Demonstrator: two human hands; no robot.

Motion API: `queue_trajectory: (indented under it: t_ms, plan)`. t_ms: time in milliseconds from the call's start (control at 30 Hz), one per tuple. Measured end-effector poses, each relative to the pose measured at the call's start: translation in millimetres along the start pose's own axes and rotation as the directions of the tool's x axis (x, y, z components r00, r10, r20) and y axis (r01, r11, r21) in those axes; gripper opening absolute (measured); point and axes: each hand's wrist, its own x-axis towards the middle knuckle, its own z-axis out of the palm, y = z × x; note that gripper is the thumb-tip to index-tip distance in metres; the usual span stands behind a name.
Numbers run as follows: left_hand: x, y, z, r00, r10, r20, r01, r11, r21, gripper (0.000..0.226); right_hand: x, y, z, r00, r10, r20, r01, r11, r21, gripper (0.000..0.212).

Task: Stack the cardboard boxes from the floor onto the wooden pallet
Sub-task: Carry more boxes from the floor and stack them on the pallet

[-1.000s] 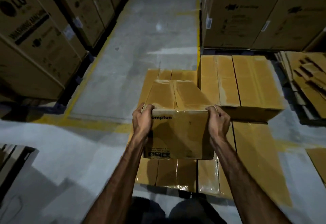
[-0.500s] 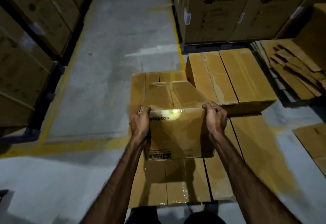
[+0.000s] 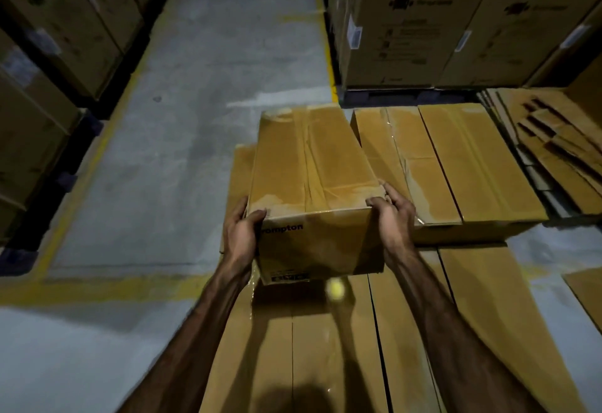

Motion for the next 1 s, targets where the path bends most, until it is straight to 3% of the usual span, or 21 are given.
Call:
queue_trajectory:
  t_ms: [433, 633, 1000]
  plan:
    - [144, -126, 52, 0.997, -0.04, 0.06, 0.046, 0.994, -0.098, 0.068, 120, 154, 21, 0.995, 0.022, 0.096, -0.024, 1.0, 0.02, 0.068]
    - [179, -163, 63, 0.992, -0.034, 0.118, 0.044, 0.996, -0.076, 0.071, 149, 185, 23, 0.997, 0.011, 0.082, -0.01, 1.0, -0.016, 0.069]
    - [206, -189, 84, 0.994, -0.005, 0.107, 0.009, 0.999, -0.036, 0.074, 182, 215, 26, 0.997, -0.005, 0.076, 0.018, 0.987, -0.162, 0.079]
